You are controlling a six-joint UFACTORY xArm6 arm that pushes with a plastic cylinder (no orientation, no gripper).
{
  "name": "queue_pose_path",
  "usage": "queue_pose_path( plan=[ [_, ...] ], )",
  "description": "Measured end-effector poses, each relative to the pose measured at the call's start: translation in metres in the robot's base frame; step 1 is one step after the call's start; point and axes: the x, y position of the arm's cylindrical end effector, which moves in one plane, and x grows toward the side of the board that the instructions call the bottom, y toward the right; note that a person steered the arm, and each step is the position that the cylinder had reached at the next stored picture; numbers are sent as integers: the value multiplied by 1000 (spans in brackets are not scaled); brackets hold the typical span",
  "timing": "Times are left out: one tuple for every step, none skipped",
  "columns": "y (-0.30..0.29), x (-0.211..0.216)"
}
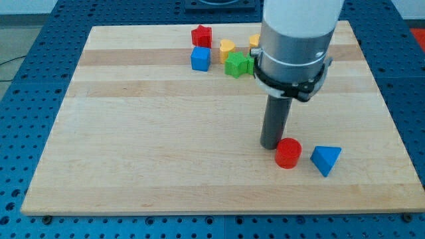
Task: Place the green star top left to the red circle
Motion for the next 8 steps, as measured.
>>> queue_pose_path(
  plan=[
    [-24,20],
    [14,26],
    [42,26],
    [-3,19],
    [-4,-29],
    [-4,-67],
    [2,-104],
    [11,-181]
  ],
)
